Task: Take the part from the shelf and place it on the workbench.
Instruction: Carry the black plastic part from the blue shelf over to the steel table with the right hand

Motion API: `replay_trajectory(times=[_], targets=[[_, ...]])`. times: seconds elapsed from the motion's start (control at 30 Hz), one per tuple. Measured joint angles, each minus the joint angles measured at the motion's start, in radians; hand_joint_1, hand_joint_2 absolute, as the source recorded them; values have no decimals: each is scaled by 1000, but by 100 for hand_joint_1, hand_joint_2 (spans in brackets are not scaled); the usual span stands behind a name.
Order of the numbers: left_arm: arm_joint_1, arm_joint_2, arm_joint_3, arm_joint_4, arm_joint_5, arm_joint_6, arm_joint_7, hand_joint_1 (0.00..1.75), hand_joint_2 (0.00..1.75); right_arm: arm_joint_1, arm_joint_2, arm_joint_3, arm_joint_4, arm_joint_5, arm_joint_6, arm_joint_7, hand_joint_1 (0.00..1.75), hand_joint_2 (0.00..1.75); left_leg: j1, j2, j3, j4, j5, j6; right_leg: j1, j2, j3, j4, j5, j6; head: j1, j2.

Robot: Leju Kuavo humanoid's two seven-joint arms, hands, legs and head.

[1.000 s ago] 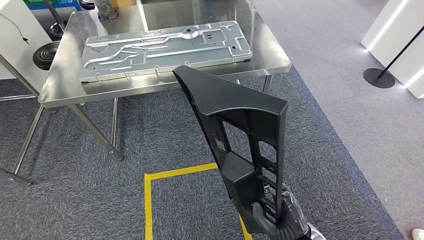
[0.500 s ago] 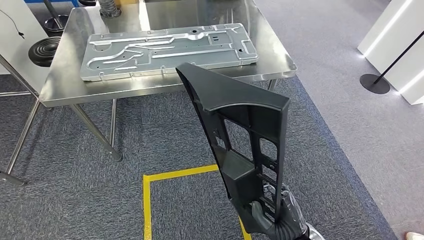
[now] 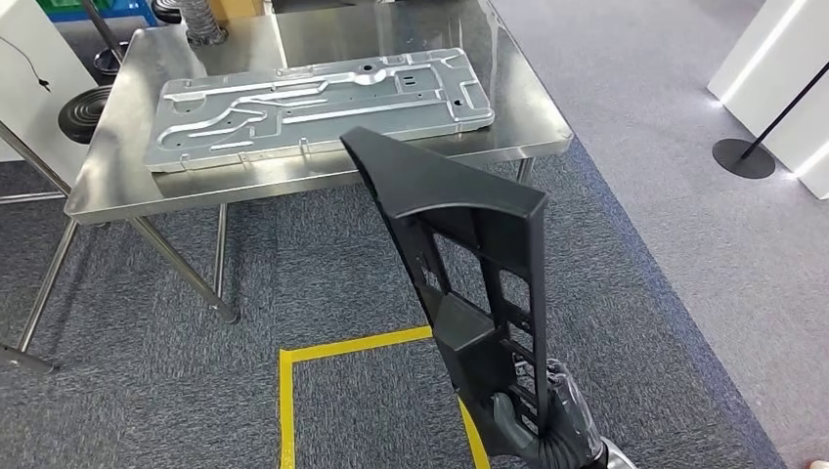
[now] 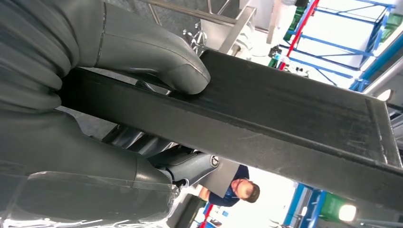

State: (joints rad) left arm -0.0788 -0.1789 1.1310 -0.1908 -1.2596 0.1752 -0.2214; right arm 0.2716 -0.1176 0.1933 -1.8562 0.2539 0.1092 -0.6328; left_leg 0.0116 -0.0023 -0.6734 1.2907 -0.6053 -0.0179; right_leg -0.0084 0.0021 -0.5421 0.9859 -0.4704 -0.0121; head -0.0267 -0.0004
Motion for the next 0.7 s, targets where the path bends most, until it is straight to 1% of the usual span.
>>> replay_trajectory(times=[0.03, 0.07, 0.1, 0.13, 0.17, 0.2, 0.27, 0.3, 0.33, 0.37, 0.43, 0.47, 0.5, 0.53, 0.57, 0.6, 0.63, 0.67, 0.7], targets=[[0, 0, 0, 0, -1, -1, 0, 0, 175, 3, 0, 0, -3, 0, -3, 2, 175, 175, 0, 0, 8, -30, 33, 1, 0, 1, 5, 1, -4, 1, 0, 0], [0, 0, -1, 0, -2, -2, 1, 0, 175, 4, 0, 0, -7, 2, -5, 3, 175, 175, 0, 0, 32, -93, 76, 3, 0, 3, 11, 3, -9, 4, 0, 0], [-1, 0, -1, 0, -4, -3, 2, 0, 175, 6, -1, 0, -12, 4, -7, 4, 175, 175, 0, 0, 61, -160, 112, 7, 1, 3, 15, 5, -15, 7, 0, 0], [-2, 0, -2, 0, -6, -4, 4, 0, 175, 7, -1, -1, -17, 7, -9, 5, 175, 175, -2, -1, 86, -218, 135, 12, 3, 5, 18, 8, -20, 11, 0, 0], [-4, 0, -3, 0, -8, -4, 6, 0, 175, 8, -1, -2, -23, 11, -12, 7, 175, 175, -3, -1, 100, -253, 144, 16, 4, 5, 19, 10, -23, 16, 0, 0], [-5, 0, -5, 0, -9, -5, 7, 0, 175, 10, -1, -5, -30, 13, -15, 9, 175, 175, -5, -2, 105, -266, 141, 21, 5, 5, 18, 11, -26, 21, 0, 0], [-8, -2, -8, 0, -11, -4, 9, 0, 175, 15, -2, -14, -46, 14, -20, 14, 175, 175, -5, -2, 106, -273, 141, 32, 5, 5, 18, 10, -29, 33, 0, 0], [-8, -2, -9, 0, -12, -3, 10, 0, 175, 18, -4, -20, -53, 15, -21, 16, 175, 175, -4, -2, 108, -277, 142, 38, 4, 5, 17, 17, -35, 40, 0, 0], [-10, -3, -11, 0, -13, -3, 11, 0, 175, 21, -6, -26, -61, 16, -21, 17, 175, 175, -2, -2, 112, -282, 143, 43, 2, 4, 7, 42, -51, 46, 0, 0], [-12, -4, -13, 0, -13, -2, 12, 0, 175, 25, -7, -31, -67, 16, -21, 18, 175, 175, 0, -1, 115, -285, 143, 48, 1, 4, -16, 90, -76, 51, 0, 0], [-15, -7, -17, 0, -13, -2, 15, 0, 175, 33, -12, -42, -73, 16, -21, 19, 175, 175, -1, 0, 116, -286, 140, 54, -2, 3, -92, 231, -135, 60, 0, 0], [-15, -9, -18, 0, -13, -2, 17, 0, 175, 36, -14, -47, -73, 17, -21, 19, 175, 175, -1, 0, 117, -285, 138, 55, -4, 3, -127, 288, -149, 63, 0, 0], [-16, -10, -19, 0, -13, -2, 20, 0, 175, 39, -18, -52, -73, 16, -20, 19, 175, 175, -2, 0, 120, -285, 136, 55, -5, 3, -144, 308, -142, 64, 0, 0], [-17, -11, -20, 0, -13, -2, 23, 0, 175, 40, -21, -59, -73, 14, -19, 19, 175, 175, -2, -1, 124, -285, 133, 54, -5, 3, -139, 282, -111, 63, 0, 0], [-18, -13, -21, 0, -13, -2, 27, 0, 175, 39, -24, -65, -73, 12, -16, 19, 175, 175, -2, -2, 130, -285, 130, 53, -5, 2, -115, 220, -67, 61, 0, 0], [-20, -15, -21, 0, -13, -2, 30, 0, 175, 36, -27, -72, -73, 9, -11, 19, 175, 175, -2, -2, 135, -285, 126, 51, -5, 2, -83, 144, -26, 56, 0, 0], [-23, -17, -22, 0, -13, -2, 32, 0, 175, 32, -28, -79, -72, 6, -4, 18, 175, 175, -4, -3, 139, -284, 122, 47, -2, 1, -54, 77, 3, 51, 0, 0], [-25, -18, -22, 0, -12, -1, 33, 0, 175, 27, -29, -85, -71, 3, 5, 18, 175, 175, -5, -3, 140, -283, 119, 43, 1, 1, -37, 37, 15, 46, 0, 0], [-27, -20, -22, 0, -11, 0, 33, 0, 175, 22, -30, -91, -70, 1, 13, 17, 175, 175, -6, -3, 140, -284, 117, 37, 3, 1, -31, 21, 15, 40, 0, 0]])
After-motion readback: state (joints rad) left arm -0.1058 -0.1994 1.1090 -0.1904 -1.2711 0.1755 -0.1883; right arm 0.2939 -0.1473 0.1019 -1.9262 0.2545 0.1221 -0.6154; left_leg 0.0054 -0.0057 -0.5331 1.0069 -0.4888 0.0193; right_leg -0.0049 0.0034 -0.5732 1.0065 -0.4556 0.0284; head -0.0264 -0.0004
